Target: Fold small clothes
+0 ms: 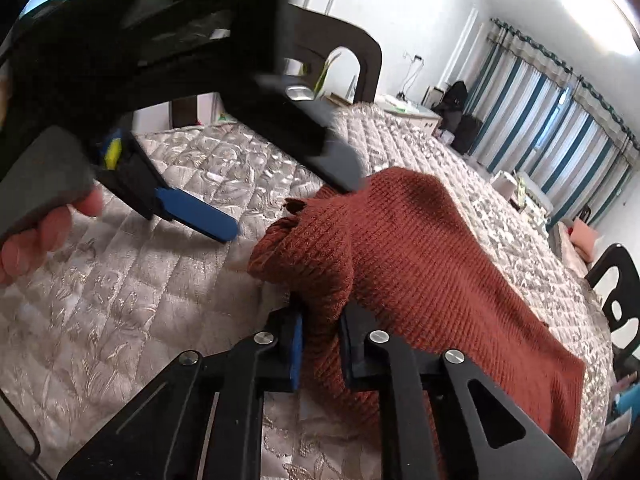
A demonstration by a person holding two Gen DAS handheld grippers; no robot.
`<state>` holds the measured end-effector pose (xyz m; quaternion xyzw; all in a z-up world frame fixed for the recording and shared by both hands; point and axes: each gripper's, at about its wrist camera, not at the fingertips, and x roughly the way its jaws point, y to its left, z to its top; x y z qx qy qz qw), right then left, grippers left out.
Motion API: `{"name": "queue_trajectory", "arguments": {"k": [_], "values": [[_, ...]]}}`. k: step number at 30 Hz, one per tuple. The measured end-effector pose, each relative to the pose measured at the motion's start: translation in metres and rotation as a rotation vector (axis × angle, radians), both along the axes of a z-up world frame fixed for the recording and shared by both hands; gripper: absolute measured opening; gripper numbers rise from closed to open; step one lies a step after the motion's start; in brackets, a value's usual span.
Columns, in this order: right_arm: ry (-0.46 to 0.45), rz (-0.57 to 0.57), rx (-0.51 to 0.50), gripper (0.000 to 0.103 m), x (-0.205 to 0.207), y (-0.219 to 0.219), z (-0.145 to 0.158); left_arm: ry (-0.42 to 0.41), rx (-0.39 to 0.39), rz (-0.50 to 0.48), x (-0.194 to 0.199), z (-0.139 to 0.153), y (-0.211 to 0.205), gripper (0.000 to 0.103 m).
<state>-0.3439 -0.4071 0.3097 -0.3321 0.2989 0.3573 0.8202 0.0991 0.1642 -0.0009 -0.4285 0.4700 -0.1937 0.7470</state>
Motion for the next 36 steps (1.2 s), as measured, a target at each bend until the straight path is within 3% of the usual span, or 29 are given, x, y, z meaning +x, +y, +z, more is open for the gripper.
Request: {"name": "queue_trajectory", "arguments": {"k": [4, 14, 17, 18, 20, 22, 27, 36], "values": [[0.004, 0.003, 0.023, 0.013, 0.001, -0.002, 0.001, 0.006, -0.011, 0.011, 0.011, -0.002, -0.008, 0.101], [0.030, 0.016, 0.054, 0.012, 0.001, -0.018, 0.002, -0.036, 0.061, 0.038, 0.038, 0.000, -0.014, 0.098], [0.043, 0.023, 0.060, 0.012, 0.000, -0.021, 0.001, -0.034, 0.053, 0.048, 0.043, -0.001, -0.014, 0.090], [0.047, 0.023, 0.067, 0.012, 0.000, -0.021, 0.001, -0.028, 0.053, 0.045, 0.044, -0.001, -0.014, 0.081], [0.066, 0.025, 0.085, 0.013, 0.001, -0.024, 0.002, -0.009, 0.051, 0.033, 0.048, -0.003, -0.017, 0.073], [0.080, 0.014, 0.094, 0.013, 0.004, -0.026, 0.002, -0.001, 0.083, 0.023, 0.051, -0.003, -0.020, 0.059], [0.081, 0.017, 0.087, 0.013, 0.005, -0.026, 0.001, 0.024, 0.089, 0.003, 0.056, -0.006, -0.027, 0.048], [0.092, 0.009, 0.099, 0.013, 0.005, -0.027, 0.001, 0.060, 0.078, -0.011, 0.064, -0.007, -0.032, 0.054]]}}
